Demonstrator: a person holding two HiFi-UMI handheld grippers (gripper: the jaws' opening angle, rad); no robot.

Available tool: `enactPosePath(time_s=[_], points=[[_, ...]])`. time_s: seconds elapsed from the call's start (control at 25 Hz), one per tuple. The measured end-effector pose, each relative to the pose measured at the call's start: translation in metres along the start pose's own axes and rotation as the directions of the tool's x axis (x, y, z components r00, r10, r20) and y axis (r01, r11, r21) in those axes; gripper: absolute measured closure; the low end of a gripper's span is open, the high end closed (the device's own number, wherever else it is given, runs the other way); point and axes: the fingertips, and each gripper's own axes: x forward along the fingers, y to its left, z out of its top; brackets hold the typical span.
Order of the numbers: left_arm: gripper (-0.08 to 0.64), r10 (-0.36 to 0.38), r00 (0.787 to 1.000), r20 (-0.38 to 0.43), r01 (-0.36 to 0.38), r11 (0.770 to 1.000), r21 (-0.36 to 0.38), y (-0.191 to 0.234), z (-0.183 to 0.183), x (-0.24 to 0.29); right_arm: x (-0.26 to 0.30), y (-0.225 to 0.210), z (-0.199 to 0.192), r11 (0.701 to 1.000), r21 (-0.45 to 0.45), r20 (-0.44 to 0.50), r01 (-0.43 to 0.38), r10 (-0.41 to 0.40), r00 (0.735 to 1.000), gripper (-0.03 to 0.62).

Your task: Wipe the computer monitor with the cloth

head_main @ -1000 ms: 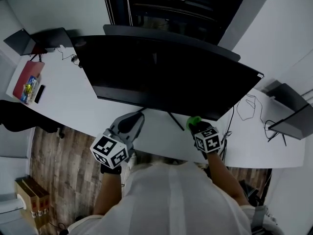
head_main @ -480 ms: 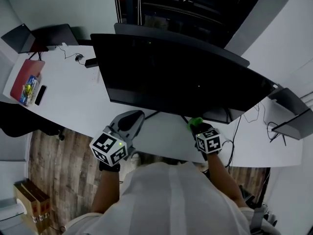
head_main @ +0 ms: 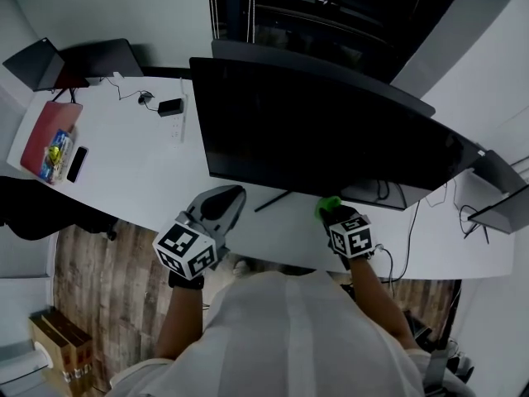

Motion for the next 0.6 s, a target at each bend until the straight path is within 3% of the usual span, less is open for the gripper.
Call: enactPosePath(time_s=[0.6], points=[[0.526,0.019,1.000,-0.004,-0.019,1.000,-0.012,0.055,-0.002,-0.066,0.043,0.073,0.045,0.999,-0.048,0.003,-0.023,0.023,1.000,0.522]])
